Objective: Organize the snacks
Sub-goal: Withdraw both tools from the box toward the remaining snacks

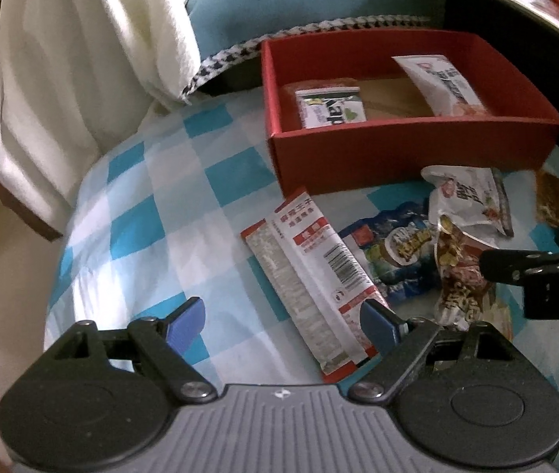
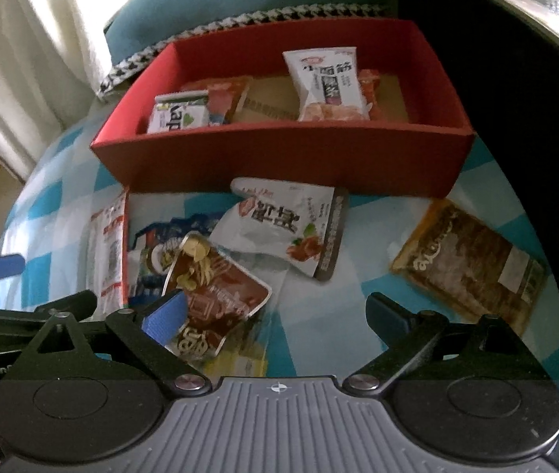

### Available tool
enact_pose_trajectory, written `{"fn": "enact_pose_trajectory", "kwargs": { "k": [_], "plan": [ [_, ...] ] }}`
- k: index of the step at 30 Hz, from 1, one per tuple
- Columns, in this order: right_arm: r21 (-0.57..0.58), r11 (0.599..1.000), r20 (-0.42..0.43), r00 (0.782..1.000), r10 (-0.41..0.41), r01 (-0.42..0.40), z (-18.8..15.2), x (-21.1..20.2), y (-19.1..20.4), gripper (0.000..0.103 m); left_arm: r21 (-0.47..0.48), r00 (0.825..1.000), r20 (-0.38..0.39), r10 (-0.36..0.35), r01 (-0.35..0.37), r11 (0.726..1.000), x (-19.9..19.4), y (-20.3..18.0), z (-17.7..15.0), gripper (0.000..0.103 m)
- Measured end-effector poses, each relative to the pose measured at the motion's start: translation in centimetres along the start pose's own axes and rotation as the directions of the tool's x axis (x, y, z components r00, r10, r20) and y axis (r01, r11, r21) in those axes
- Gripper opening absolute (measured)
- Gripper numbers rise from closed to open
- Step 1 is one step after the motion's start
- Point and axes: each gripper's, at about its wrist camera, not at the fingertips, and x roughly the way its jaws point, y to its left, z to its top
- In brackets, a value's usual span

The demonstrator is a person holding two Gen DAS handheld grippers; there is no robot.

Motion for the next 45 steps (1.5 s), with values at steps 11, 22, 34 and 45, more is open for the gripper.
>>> {"fn": "enact_pose_trajectory", "kwargs": {
  "k": [11, 22, 34, 45],
  "plan": [
    [0.02, 0.997, -0.052, 0.996, 0.07, -0.069, 0.1, 2.1, 1.4, 0.099, -0.061, 0.999, -0.041, -0.018, 0.016, 0.998, 1.0, 1.2, 0.3, 0.08],
    [0.075, 0.994, -0.056, 0.995, 0.085, -0.08, -0.1, 3.1, 1.6, 0.103, -0.073, 0.997, -0.077, 0.017, -0.023, 0.997, 2.0, 1.3, 0.0, 0.08],
    [0.072, 0.996, -0.019, 0.998, 0.059, -0.057, 0.3, 3.5, 1.6, 0.103, -0.06, 0.998, -0.058, 0.016, -0.019, 0.998, 1.7, 1.0, 0.0, 0.081],
    [0.22, 0.971, 0.059, 0.995, 0.08, -0.091, -0.5, -2.0, 1.2, 0.093, -0.159, 1.0, -0.021, -0.019, 0.015, 0.987, 0.4, 3.3, 1.0, 0.081]
  ]
}}
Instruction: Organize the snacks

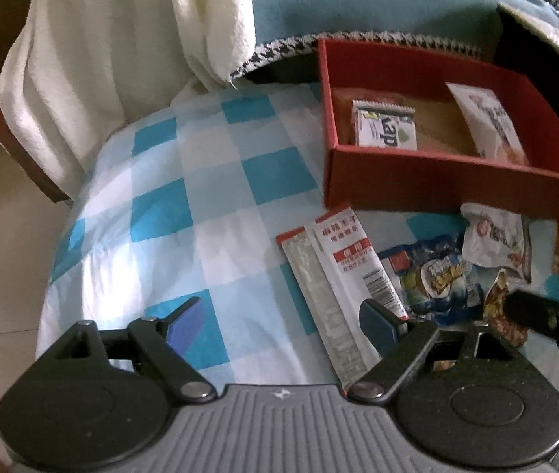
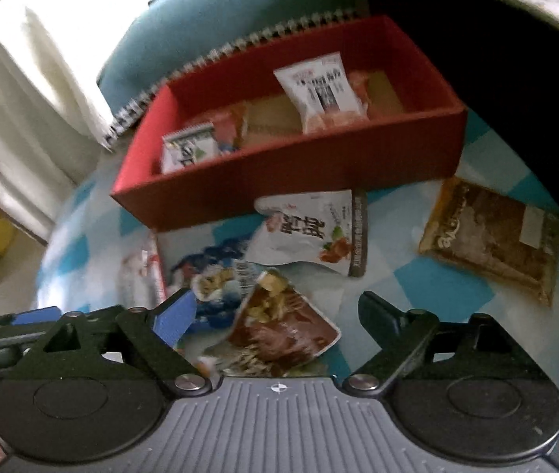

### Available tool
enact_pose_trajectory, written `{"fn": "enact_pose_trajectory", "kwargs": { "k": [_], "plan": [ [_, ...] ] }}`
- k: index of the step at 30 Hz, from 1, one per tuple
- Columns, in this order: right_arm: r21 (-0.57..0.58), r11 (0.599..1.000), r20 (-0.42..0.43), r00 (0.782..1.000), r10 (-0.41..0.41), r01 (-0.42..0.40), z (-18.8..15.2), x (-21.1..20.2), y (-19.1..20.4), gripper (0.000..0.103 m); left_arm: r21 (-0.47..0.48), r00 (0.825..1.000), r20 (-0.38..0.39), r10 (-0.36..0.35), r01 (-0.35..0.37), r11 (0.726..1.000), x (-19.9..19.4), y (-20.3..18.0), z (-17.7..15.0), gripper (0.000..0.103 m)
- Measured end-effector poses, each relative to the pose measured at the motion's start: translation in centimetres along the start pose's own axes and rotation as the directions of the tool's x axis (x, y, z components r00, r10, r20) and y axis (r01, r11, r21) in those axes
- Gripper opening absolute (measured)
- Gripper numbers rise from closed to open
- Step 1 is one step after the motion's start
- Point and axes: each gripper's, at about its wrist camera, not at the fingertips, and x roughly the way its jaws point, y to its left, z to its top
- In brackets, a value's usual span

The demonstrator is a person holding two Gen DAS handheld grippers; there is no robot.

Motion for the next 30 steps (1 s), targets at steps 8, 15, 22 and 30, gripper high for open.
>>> {"fn": "enact_pose_trajectory", "kwargs": {
  "k": [8, 15, 22, 30],
  "plan": [
    [0.145, 0.985, -0.183, 0.975, 0.124, -0.098, -1.7, 3.1, -0.3, 0.078, -0.038, 0.999, 0.018, -0.03, 0.03, 0.999, -0.9, 1.0, 0.2, 0.081],
    [0.114, 0.989, -0.167, 0.979, 0.116, -0.097, 0.8, 5.1, 0.1, 0.07, -0.066, 0.999, 0.004, -0.04, 0.04, 0.997, -0.6, 1.5, 0.4, 0.081],
    [-0.304, 0.951, -0.116, 0.989, -0.089, 0.05, -0.3, 5.7, 5.7, 0.068, -0.082, 1.0, -0.009, -0.02, 0.019, 0.996, -0.3, 1.8, 0.4, 0.081],
    [-0.354, 0.935, -0.17, 0.983, -0.072, 0.008, -0.3, 4.3, 4.9, 0.055, -0.145, 0.998, -0.015, -0.063, 0.061, 0.988, -0.6, 3.1, 0.6, 0.081]
  ]
}}
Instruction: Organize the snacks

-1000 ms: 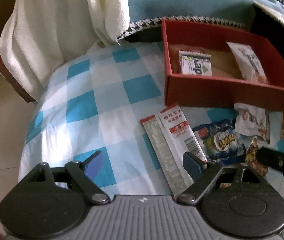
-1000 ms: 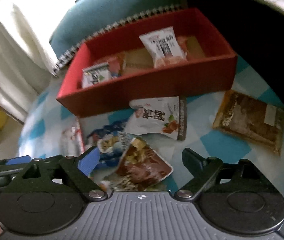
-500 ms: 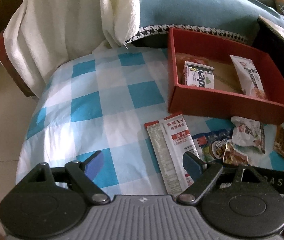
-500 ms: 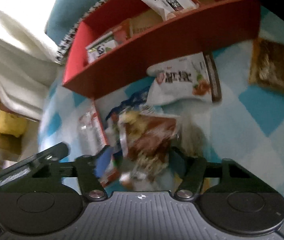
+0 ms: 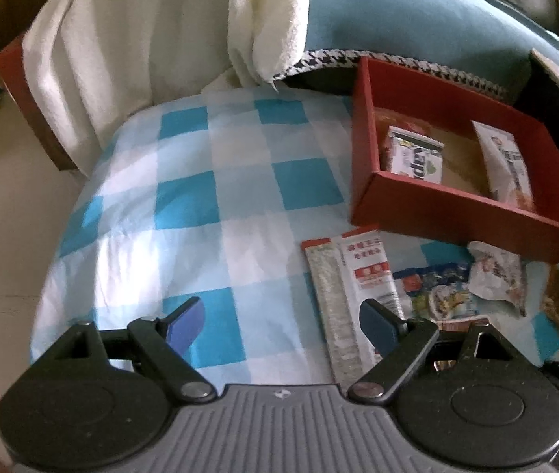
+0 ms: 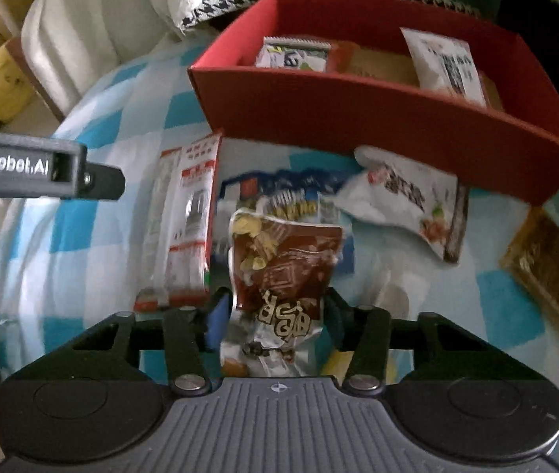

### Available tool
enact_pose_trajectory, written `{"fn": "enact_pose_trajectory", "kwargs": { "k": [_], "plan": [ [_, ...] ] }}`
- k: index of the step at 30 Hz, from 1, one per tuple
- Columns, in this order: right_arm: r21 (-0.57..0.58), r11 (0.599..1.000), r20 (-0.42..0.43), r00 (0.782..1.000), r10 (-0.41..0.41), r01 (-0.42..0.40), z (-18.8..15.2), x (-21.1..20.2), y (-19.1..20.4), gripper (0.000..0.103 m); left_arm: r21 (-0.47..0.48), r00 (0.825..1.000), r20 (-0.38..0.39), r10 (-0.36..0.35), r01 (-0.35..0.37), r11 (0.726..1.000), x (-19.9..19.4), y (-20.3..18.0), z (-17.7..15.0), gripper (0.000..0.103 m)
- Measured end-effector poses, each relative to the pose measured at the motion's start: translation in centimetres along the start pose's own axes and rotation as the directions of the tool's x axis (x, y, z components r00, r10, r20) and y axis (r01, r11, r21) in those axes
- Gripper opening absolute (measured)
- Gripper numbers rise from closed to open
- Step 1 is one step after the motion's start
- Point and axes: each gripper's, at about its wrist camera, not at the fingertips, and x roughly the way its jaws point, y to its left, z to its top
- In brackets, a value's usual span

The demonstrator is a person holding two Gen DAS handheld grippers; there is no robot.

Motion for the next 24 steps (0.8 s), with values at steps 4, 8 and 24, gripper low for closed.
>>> {"fn": "enact_pose_trajectory", "kwargs": {
  "k": [4, 8, 24],
  "plan": [
    [-0.036, 0.999, -0.009, 1.0, -0.011, 0.011, -0.5, -1.6, -1.0, 0.055, 0.036, 0.998, -0.049, -0.044, 0.046, 0.998, 0.7, -1.2, -0.5, 0.081],
    [-0.064, 0.997, 0.002, 1.0, -0.03, 0.03, -1.2, -3.1, -1.8, 0.055, 0.016, 0.991, -0.099, -0.087, 0.089, 0.996, 2.4, -2.4, -0.8, 0.081],
    [-0.006, 1.0, 0.011, 0.999, 0.03, -0.03, -1.2, -3.3, -3.7, 0.056, -0.051, 0.992, -0.078, -0.1, 0.096, 0.994, 4.2, -3.6, -1.1, 0.046]
  ]
}}
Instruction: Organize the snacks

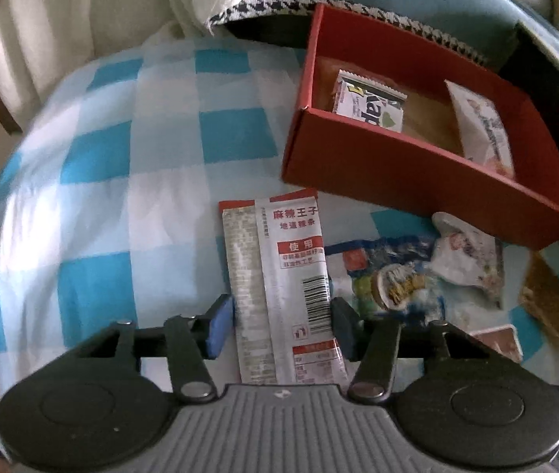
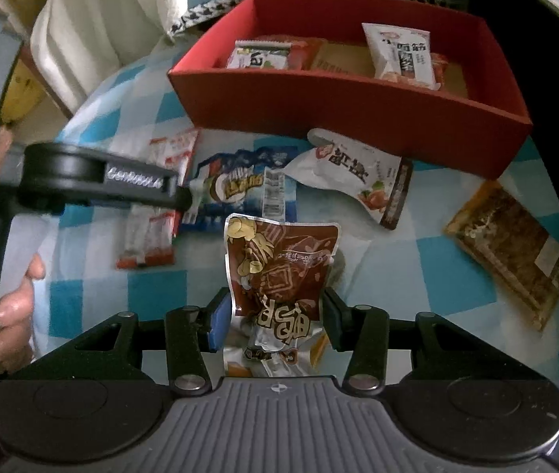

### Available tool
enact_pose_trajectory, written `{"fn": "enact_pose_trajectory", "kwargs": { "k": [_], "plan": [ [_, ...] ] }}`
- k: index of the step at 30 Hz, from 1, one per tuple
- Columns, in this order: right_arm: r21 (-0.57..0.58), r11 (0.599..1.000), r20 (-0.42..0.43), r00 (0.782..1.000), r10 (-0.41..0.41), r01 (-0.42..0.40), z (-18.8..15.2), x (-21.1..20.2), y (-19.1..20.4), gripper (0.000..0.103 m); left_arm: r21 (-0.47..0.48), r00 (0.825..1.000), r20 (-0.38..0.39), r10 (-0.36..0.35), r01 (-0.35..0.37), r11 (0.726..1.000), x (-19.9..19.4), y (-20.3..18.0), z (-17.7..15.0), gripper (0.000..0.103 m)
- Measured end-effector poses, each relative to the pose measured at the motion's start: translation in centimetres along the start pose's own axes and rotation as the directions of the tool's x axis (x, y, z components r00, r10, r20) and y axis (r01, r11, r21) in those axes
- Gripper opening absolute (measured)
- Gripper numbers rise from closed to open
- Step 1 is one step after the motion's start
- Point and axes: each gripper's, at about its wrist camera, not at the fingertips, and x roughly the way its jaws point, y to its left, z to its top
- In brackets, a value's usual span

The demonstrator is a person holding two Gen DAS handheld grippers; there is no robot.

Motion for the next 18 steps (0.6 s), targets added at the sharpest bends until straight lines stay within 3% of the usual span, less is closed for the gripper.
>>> {"fn": "enact_pose_trajectory", "kwargs": {
  "k": [6, 9, 13, 18],
  "plan": [
    [0.004, 1.0, 0.001, 1.0, 0.008, -0.008, 0.0, -0.1, -0.1, 0.056, 0.037, 0.999, -0.043, -0.002, 0.003, 0.999, -1.0, 0.7, -1.3, 0.045],
    [0.002, 1.0, -0.001, 1.0, 0.01, -0.01, 0.0, -0.1, 0.0, 0.056, 0.065, 1.0, -0.025, -0.002, 0.004, 0.998, -2.1, 0.7, -1.9, 0.045],
    [0.007, 1.0, -0.009, 1.0, 0.01, -0.01, 0.0, 0.1, -0.1, 0.056, 0.138, 1.0, -0.011, 0.024, -0.022, 0.99, -2.6, -0.2, -2.8, 0.045],
    [-0.007, 1.0, -0.041, 0.999, -0.001, 0.001, -0.4, 1.1, 0.4, 0.056, 0.188, 0.997, -0.052, 0.062, -0.052, 0.981, -1.7, -0.9, -4.2, 0.046]
  ]
}}
